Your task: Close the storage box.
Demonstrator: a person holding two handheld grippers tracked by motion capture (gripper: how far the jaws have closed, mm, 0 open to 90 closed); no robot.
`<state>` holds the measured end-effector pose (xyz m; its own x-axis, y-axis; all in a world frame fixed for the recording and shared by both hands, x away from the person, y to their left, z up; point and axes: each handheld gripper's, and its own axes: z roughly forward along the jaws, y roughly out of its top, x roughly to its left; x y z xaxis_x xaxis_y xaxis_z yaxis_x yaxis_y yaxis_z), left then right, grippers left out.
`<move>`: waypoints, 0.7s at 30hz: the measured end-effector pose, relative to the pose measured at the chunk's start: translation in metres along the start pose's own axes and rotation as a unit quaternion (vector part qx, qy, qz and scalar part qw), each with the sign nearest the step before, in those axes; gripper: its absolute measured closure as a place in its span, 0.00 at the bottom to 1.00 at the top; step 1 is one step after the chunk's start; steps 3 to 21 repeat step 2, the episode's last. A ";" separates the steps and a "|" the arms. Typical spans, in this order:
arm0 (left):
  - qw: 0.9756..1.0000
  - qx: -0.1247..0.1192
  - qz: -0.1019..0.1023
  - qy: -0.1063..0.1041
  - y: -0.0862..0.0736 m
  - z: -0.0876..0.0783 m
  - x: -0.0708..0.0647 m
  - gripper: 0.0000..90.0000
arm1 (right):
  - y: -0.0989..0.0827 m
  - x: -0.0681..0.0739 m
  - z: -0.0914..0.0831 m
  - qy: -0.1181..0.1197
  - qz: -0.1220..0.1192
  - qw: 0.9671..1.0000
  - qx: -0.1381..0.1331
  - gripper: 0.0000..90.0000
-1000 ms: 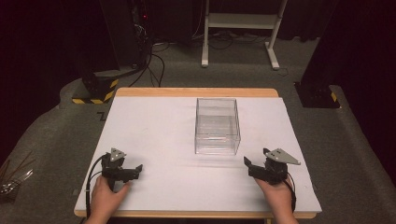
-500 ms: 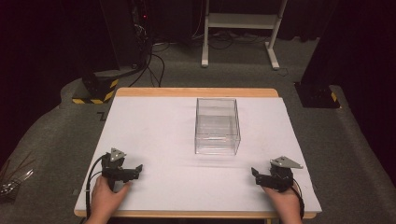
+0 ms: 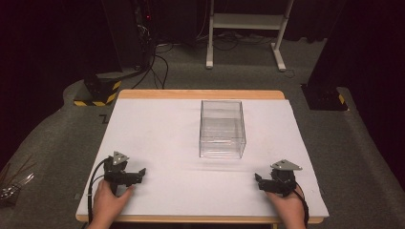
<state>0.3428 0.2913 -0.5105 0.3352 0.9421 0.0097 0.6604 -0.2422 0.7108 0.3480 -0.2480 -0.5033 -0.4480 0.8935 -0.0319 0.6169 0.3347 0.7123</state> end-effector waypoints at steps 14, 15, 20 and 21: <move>1.000 0.000 0.000 0.000 0.000 0.000 0.000 0.01 | 0.000 0.000 0.000 0.000 0.000 1.000 0.000 0.18; 1.000 0.000 0.000 0.000 0.000 0.000 0.000 0.01 | 0.000 0.000 0.000 0.000 0.000 1.000 0.000 0.18; 1.000 0.000 0.000 0.000 0.000 0.000 0.000 0.01 | 0.000 0.000 0.000 0.000 0.000 1.000 0.000 0.18; 1.000 0.000 0.000 0.000 0.000 0.000 0.000 0.01 | 0.000 0.000 0.000 0.000 0.000 1.000 0.000 0.18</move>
